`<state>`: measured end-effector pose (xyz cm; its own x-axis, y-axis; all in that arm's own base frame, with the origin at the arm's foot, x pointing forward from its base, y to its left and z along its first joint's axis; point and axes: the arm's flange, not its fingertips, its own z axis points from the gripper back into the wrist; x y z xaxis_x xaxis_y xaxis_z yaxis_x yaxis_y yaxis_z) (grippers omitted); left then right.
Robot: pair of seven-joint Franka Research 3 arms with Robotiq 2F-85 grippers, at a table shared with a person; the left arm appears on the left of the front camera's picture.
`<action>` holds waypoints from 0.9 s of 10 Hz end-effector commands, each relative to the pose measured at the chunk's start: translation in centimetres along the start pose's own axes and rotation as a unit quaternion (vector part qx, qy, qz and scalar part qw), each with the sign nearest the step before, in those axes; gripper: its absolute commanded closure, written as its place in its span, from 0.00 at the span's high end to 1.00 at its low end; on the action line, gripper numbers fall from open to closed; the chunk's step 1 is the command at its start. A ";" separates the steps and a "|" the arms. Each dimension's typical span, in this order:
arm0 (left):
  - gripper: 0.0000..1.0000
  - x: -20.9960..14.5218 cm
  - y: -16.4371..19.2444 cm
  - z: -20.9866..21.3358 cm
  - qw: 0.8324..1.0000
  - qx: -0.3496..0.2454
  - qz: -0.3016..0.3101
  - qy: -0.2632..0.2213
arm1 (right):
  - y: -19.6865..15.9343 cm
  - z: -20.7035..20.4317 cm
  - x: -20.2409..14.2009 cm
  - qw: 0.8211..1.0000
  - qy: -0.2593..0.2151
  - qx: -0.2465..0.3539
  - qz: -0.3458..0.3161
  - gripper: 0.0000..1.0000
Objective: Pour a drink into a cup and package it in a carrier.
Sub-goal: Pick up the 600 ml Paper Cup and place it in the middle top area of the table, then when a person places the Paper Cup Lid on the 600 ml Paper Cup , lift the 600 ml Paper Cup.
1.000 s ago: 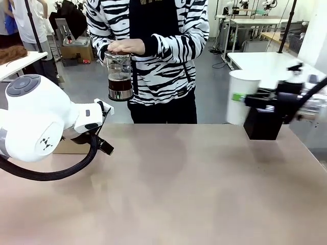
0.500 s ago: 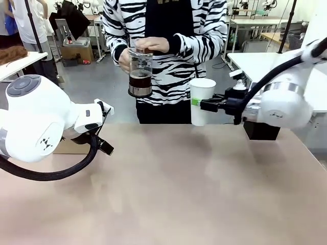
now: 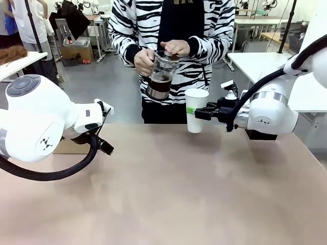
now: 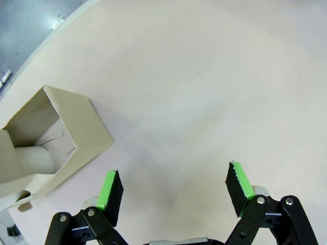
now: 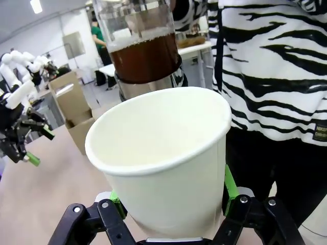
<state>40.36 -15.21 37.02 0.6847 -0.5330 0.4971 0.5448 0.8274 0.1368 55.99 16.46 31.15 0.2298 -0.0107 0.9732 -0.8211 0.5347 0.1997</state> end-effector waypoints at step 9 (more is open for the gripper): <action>1.00 0.0 0.0 0.0 1.000 -0.001 0.000 -0.001 | 0.0 0.0 0.0 1.000 0.000 0.000 0.000 0.81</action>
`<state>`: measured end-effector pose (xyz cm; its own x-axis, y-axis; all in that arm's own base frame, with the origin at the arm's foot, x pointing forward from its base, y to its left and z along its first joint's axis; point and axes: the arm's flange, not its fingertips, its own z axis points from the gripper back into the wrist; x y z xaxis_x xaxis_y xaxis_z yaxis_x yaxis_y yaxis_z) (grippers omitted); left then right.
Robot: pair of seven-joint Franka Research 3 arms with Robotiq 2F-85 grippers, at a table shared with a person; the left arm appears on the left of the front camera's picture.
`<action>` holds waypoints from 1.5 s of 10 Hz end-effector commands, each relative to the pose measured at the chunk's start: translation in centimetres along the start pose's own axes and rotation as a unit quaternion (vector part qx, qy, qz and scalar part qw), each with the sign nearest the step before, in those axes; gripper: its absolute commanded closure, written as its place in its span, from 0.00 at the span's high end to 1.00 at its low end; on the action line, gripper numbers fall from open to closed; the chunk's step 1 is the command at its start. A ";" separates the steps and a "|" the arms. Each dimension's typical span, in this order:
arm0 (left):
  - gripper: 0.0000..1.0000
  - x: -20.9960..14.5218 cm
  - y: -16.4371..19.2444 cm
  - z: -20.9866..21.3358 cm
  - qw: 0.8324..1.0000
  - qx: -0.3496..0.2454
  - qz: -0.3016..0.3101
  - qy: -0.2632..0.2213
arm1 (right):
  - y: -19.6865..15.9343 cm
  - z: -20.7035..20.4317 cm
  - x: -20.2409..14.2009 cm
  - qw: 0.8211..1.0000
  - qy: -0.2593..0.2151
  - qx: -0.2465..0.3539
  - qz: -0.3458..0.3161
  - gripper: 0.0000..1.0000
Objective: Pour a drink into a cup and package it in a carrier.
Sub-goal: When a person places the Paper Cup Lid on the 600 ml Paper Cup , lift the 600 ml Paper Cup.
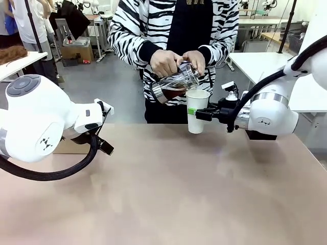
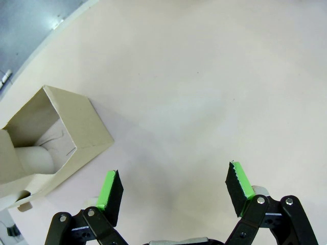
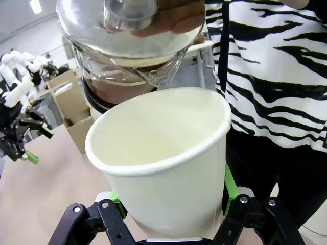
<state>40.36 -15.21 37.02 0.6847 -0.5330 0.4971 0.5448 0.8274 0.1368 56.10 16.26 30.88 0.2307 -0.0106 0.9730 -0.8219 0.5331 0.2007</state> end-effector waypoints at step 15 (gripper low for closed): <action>1.00 0.0 0.0 0.0 1.000 -0.001 0.000 -0.001 | 0.3 -0.1 0.2 1.000 0.000 -0.001 0.000 0.81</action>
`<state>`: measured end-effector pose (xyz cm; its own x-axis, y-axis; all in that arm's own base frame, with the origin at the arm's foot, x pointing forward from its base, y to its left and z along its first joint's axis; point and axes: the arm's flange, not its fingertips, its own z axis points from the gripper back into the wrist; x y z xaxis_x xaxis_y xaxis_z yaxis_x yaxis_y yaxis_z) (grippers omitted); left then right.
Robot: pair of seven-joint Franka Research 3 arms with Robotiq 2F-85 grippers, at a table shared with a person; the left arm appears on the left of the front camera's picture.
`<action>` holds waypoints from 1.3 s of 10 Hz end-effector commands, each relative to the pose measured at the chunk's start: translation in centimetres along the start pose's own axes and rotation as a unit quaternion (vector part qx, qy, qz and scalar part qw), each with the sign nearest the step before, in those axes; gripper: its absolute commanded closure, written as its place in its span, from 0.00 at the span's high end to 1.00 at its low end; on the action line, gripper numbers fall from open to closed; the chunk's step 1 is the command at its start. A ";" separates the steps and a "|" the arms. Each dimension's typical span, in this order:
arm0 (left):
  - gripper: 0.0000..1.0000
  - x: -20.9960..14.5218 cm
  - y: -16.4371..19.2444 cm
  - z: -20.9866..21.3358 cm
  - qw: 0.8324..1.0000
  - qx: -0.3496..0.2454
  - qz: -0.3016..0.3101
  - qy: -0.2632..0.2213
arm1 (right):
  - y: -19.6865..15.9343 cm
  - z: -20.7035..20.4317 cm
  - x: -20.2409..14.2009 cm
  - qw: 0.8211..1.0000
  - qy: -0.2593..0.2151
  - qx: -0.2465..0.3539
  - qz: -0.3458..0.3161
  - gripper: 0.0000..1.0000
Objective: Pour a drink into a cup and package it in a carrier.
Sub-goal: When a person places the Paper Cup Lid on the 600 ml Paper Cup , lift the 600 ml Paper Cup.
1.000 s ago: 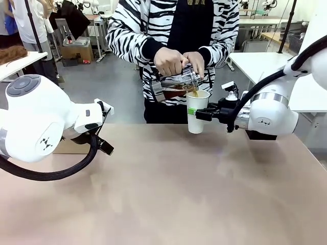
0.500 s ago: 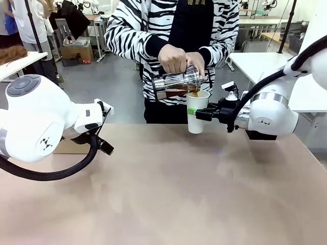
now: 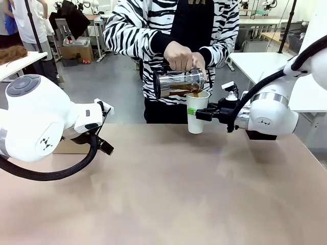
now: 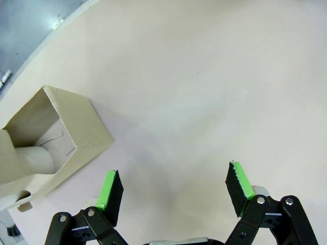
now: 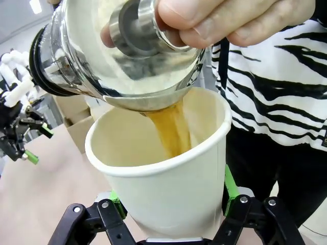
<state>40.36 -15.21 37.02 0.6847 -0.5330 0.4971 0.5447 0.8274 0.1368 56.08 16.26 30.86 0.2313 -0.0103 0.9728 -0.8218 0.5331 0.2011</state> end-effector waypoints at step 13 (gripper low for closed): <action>1.00 0.0 0.0 0.0 1.000 -0.001 0.000 -0.001 | 0.2 -0.1 0.3 1.000 -0.001 -0.001 0.001 0.81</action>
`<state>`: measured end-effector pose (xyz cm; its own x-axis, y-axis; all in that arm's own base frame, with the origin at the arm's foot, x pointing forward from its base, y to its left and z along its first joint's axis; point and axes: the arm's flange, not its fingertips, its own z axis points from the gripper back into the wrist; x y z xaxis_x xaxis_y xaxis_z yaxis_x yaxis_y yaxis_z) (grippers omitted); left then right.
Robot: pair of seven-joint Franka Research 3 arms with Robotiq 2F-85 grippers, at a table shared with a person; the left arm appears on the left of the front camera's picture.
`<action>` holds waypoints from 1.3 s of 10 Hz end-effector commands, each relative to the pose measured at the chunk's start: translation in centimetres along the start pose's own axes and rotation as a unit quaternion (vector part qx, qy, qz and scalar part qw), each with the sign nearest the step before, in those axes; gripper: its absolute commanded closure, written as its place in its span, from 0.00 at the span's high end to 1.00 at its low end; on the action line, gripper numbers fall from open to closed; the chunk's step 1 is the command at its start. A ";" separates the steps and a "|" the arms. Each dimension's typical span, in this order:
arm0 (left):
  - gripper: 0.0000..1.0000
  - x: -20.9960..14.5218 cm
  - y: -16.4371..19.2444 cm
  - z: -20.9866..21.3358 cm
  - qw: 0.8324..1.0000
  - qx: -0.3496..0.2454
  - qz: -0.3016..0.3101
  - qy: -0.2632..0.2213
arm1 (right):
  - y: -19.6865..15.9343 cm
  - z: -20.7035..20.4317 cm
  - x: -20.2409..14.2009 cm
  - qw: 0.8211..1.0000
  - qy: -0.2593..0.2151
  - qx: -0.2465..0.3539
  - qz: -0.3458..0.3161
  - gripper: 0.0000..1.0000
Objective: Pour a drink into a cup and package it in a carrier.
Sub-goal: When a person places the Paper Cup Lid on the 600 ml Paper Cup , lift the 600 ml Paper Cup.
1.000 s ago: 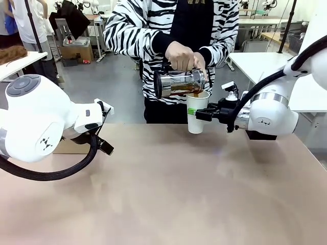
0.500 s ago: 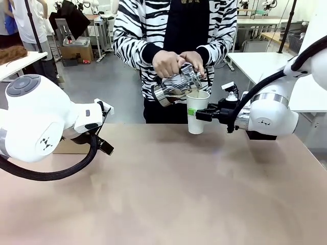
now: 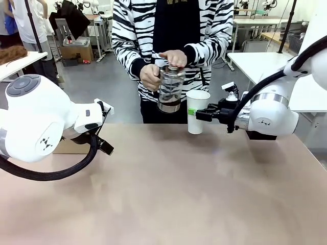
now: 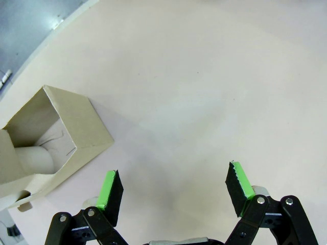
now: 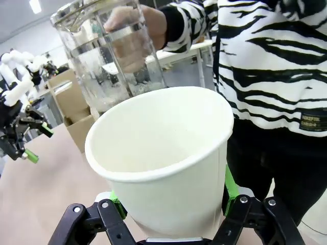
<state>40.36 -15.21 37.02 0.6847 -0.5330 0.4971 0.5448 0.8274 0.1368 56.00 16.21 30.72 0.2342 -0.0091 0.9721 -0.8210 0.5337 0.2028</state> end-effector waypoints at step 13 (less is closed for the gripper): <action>1.00 0.0 0.0 0.0 1.000 -0.001 0.000 -0.001 | 0.2 -0.2 0.4 1.000 -0.002 -0.001 0.002 0.81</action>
<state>40.36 -15.21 37.02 0.6847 -0.5330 0.4971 0.5448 0.8274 0.1368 55.98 16.28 30.72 0.2342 -0.0088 0.9721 -0.8216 0.5328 0.2028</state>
